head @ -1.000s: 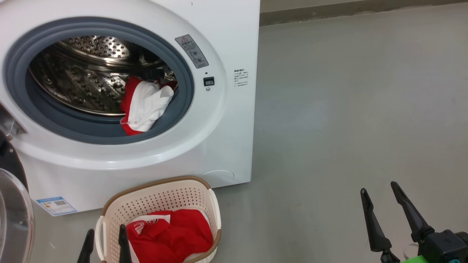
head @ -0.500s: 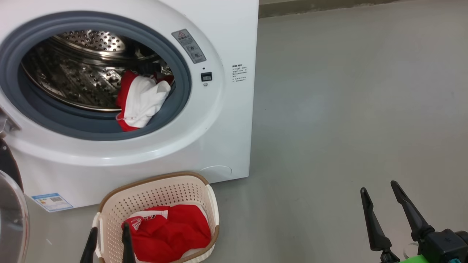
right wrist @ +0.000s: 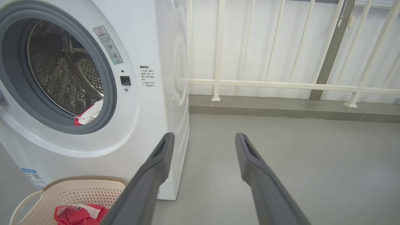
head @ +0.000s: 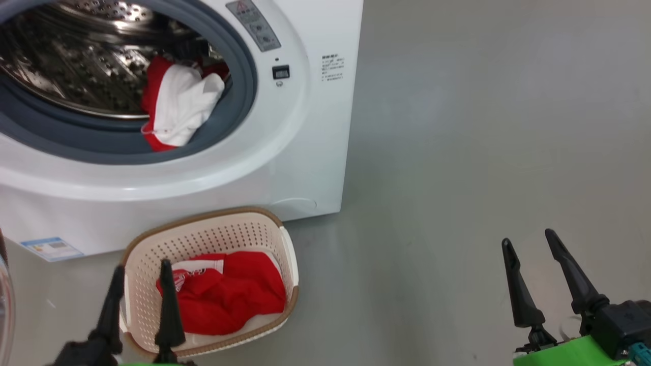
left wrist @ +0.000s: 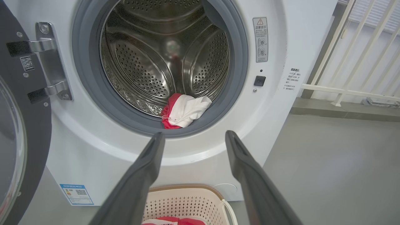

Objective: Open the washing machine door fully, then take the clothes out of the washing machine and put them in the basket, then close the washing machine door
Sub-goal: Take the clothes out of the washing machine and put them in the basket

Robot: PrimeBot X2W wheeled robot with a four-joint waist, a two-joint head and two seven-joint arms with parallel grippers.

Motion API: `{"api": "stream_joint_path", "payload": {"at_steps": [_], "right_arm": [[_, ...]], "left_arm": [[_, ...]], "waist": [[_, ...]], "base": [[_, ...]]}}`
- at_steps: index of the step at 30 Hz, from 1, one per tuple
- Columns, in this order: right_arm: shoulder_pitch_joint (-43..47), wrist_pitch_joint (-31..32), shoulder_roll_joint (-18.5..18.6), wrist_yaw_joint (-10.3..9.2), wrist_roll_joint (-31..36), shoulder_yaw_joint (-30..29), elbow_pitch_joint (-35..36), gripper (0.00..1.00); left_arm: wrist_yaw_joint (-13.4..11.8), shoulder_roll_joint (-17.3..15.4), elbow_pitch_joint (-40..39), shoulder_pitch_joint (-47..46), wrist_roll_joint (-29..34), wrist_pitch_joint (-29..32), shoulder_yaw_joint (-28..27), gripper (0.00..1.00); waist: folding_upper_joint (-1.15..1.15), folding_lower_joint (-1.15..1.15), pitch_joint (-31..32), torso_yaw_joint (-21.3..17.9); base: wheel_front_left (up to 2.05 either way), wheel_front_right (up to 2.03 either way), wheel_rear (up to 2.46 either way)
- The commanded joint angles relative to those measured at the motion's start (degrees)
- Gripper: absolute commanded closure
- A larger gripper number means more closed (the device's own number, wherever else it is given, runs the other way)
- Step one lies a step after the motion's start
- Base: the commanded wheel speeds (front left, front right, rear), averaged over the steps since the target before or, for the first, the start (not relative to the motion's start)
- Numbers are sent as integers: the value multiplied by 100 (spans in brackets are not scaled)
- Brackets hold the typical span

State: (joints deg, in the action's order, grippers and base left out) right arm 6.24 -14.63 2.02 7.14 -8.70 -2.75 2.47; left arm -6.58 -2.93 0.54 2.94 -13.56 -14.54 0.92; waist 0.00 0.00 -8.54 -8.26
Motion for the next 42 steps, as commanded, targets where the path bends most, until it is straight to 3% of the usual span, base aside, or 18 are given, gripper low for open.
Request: {"api": "stream_joint_path", "payload": {"at_steps": [1, 17, 27, 42], "right_arm": [[-248, -37, 86, 35, -29, 152, 177, 0], [-841, -37, 86, 35, -255, 289, 137, 0], [-959, -37, 86, 35, -451, 368, 51, 0], [-1238, -37, 86, 35, -657, 513, 19, 0]], "left_arm": [[53, -98, -148, -349, -32, -46, -213, 0], [97, -630, 48, -2045, -121, 181, -455, 0], [132, -970, 782, -3020, -157, 295, -548, 0], [455, -1429, 2046, -4721, -619, 785, -702, 0]], "waist": [[0, 0, -338, 10], [0, 0, -1397, -350], [0, 0, -1653, -559], [0, 0, -2282, -785]], "base": [[0, 0, 0], [0, 0, 0], [0, 0, 0], [0, 0, 0]]}}
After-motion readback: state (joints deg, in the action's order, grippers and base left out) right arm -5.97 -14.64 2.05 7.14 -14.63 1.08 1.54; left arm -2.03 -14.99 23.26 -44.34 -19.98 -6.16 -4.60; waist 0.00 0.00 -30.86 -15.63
